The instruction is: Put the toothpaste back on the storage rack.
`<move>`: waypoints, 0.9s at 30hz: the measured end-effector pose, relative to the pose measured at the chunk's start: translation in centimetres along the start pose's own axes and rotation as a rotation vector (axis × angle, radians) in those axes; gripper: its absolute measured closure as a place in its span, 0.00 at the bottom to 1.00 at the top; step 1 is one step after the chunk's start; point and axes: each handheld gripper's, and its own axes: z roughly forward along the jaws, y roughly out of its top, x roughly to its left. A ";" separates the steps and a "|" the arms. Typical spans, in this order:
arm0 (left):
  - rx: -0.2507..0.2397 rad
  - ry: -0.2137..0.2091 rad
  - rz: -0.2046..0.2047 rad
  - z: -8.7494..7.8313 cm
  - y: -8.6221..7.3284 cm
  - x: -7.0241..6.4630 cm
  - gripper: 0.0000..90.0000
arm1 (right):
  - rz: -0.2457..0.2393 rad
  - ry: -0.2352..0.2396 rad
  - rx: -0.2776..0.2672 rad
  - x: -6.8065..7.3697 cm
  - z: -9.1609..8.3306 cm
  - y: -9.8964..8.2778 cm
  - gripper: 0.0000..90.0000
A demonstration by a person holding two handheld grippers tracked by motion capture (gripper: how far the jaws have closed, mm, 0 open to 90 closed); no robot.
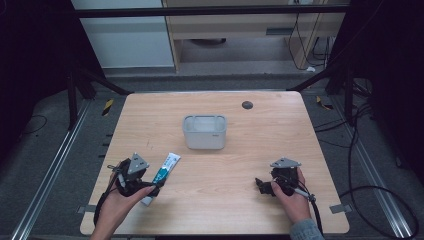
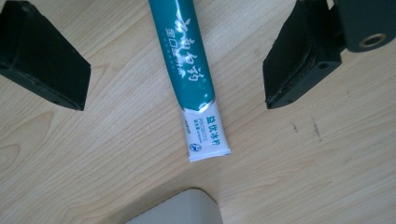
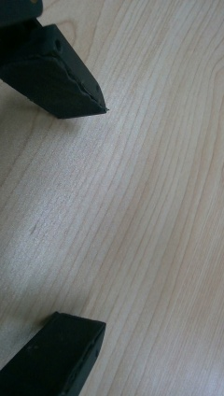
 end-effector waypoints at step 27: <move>0.391 -0.008 0.016 5.6 2.8 1.0 0.34 | 0.002 0.001 0.000 0.0 0.0 0.0 0.00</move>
